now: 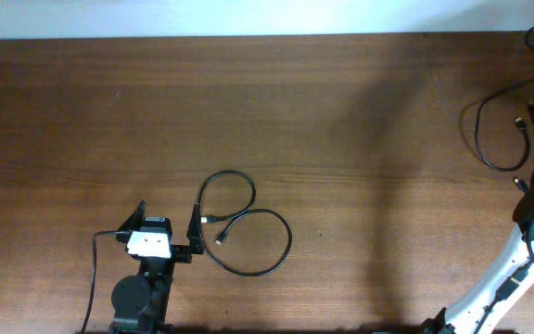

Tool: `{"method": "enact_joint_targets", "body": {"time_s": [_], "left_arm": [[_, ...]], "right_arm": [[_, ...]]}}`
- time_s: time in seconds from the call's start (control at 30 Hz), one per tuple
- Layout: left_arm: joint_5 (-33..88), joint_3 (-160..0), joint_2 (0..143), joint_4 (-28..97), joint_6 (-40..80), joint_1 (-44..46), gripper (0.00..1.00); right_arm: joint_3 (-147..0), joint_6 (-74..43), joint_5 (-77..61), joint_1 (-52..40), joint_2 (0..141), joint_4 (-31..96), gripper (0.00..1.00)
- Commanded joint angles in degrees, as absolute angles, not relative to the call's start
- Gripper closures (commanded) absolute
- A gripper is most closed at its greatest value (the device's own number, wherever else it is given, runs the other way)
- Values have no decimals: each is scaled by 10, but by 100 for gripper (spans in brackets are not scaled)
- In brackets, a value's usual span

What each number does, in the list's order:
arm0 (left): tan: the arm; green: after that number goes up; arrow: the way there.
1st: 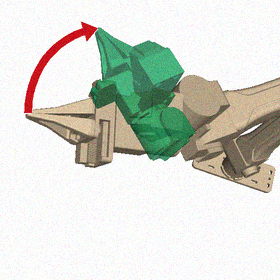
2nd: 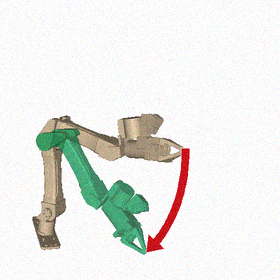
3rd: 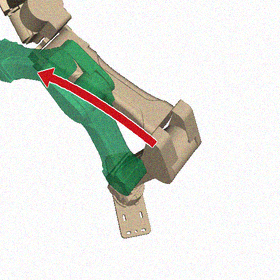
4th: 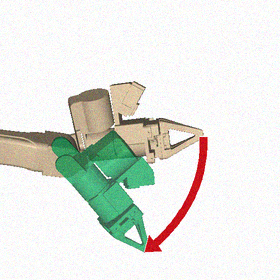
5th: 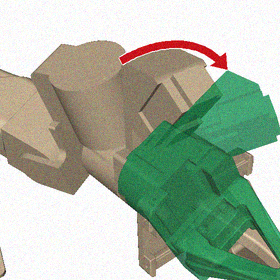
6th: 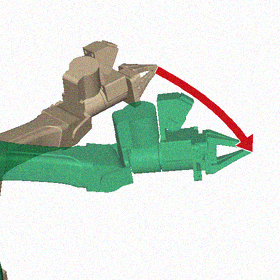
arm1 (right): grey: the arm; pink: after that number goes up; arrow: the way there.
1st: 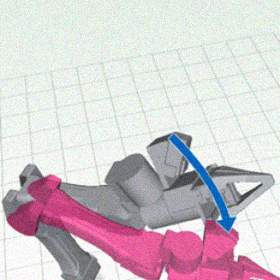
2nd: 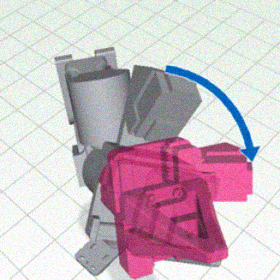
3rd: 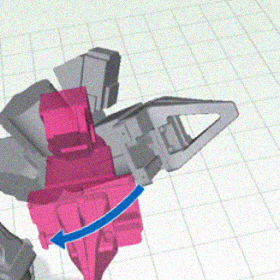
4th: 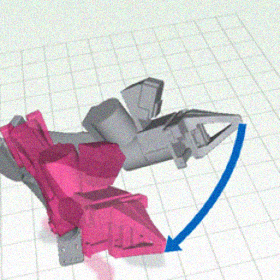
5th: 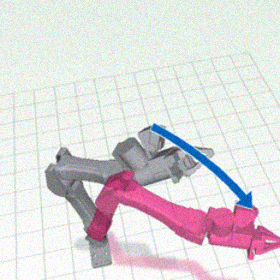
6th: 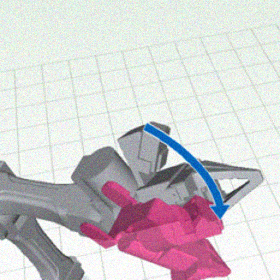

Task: Untangle cables
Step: 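Carry the second cable rightward with the right gripper and drop it, then move the right gripper back toward the remaining cable loop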

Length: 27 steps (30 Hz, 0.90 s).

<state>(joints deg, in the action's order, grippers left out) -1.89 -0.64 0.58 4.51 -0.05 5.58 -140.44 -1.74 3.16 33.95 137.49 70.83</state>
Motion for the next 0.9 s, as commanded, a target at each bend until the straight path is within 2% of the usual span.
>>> {"method": "enact_joint_targets", "body": {"time_s": [0.0,0.23,0.4,0.67,0.87], "left_arm": [[-17,-5,3,48,-9,52,1],[-17,-5,3,48,-9,52,1],[-17,-5,3,48,-9,52,1],[-17,-5,3,48,-9,52,1],[-17,-5,3,48,-9,52,1]], "right_arm": [[-1408,-8,-82,338,1371,724,1],[-1408,105,-369,318,1368,788,1],[-1408,211,-368,241,1368,869,1],[-1400,212,-305,64,1369,974,1],[-1286,204,-260,-65,1370,973,1]]}}
